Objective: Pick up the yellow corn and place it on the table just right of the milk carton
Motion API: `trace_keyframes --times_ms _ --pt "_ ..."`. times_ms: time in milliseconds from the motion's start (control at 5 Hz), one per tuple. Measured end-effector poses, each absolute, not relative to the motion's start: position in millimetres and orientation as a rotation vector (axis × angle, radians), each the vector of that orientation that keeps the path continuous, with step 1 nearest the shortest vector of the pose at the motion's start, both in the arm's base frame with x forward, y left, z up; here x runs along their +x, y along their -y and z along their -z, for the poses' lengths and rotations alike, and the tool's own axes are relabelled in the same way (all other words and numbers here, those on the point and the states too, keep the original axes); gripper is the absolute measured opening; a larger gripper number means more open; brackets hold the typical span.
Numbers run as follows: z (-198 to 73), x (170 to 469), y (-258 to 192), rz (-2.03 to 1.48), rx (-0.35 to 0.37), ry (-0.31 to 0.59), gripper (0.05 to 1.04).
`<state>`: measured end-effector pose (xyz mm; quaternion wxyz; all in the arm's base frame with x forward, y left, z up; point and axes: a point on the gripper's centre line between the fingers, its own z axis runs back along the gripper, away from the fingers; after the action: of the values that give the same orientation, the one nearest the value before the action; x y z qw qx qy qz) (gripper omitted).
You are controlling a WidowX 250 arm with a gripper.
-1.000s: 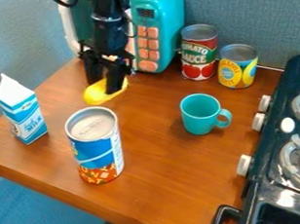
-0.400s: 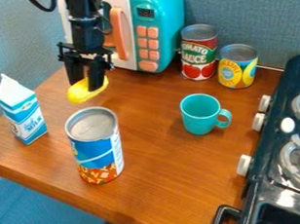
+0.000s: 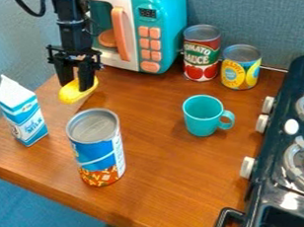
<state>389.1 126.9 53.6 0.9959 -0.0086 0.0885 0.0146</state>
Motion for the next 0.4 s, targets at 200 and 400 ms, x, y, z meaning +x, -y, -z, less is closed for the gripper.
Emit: trace_keyframes --times_ms 200,400 --pt "-54.6 383.6 -142.3 -0.060 -0.010 -0.214 0.613" --pt "-54.9 381.9 -150.4 -0.070 -0.017 -0.225 0.662"
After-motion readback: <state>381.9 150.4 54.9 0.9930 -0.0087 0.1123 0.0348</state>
